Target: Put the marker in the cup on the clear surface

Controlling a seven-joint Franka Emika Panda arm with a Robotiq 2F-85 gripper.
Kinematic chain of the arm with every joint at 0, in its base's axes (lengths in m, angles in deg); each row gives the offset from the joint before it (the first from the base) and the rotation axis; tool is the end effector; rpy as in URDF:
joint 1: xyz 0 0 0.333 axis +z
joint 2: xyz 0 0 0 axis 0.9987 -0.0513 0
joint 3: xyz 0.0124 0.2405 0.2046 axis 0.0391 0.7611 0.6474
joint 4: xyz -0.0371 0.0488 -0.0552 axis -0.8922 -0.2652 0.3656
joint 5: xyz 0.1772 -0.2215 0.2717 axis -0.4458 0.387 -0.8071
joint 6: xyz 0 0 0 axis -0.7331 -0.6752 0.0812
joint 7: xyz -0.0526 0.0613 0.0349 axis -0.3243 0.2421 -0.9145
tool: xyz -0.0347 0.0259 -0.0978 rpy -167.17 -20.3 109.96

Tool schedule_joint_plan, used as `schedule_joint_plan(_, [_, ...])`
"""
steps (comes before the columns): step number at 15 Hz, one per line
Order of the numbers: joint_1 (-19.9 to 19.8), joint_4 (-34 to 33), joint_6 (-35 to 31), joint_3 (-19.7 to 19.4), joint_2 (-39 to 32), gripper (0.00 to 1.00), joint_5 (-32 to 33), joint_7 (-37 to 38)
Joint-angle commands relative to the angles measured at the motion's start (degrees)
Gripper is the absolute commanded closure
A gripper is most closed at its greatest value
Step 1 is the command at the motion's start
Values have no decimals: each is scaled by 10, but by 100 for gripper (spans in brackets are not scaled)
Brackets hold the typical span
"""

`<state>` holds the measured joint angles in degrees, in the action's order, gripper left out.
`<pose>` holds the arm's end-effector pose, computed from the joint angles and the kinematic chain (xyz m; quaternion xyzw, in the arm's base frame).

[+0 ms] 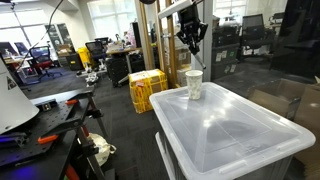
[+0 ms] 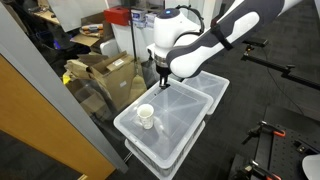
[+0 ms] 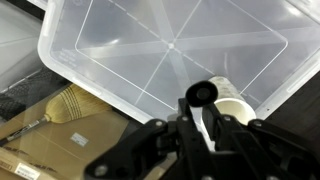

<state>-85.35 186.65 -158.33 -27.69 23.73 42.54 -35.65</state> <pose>0.6382 0.0320 0.2659 0.9646 0.2435 0.0709 0.0716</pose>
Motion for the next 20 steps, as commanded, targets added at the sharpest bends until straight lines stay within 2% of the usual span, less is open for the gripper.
schedule_joint_plan(1, [-5,82,-62,-14,46,95,9,39])
schedule_joint_plan(6, [-5,119,-123,-44,46,95,14,78])
schedule_joint_plan(14, [12,124,-173,-99,24,95,28,153])
schedule_joint_plan(20, [71,107,-179,-178,0,95,90,273])
